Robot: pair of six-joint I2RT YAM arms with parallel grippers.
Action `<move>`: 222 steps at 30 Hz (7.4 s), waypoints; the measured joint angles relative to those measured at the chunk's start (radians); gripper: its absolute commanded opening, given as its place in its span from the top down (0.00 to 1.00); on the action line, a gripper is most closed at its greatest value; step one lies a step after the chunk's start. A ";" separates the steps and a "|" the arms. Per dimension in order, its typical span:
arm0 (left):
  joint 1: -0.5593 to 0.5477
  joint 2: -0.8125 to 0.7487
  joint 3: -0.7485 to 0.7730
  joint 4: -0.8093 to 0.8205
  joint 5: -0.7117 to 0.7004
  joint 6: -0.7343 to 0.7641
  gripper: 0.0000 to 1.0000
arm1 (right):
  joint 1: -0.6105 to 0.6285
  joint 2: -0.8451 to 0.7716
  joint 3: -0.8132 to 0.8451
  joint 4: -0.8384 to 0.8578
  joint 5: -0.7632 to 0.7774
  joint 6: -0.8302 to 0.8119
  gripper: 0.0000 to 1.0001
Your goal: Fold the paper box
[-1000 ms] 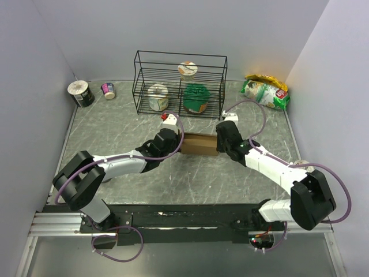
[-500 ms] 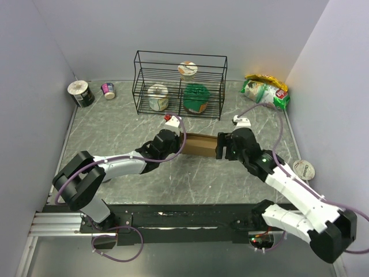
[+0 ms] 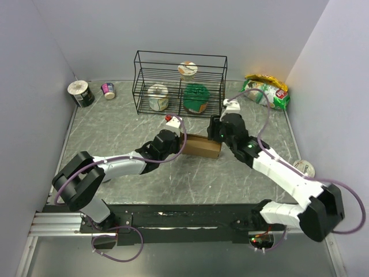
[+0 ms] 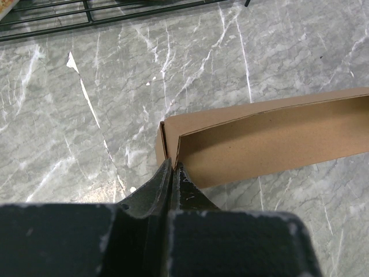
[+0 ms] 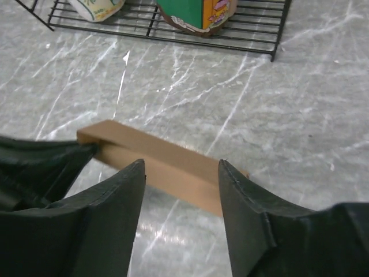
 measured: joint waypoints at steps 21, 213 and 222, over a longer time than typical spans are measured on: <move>-0.002 -0.014 -0.006 -0.022 0.018 -0.028 0.42 | 0.168 0.177 -0.126 0.229 0.296 0.109 0.53; 0.257 0.217 -0.155 0.605 0.485 -0.532 0.99 | 0.216 0.192 -0.189 0.192 0.372 0.155 0.52; 0.238 0.218 -0.153 0.606 0.438 -0.523 0.99 | 0.192 0.117 -0.231 0.150 0.304 0.147 0.51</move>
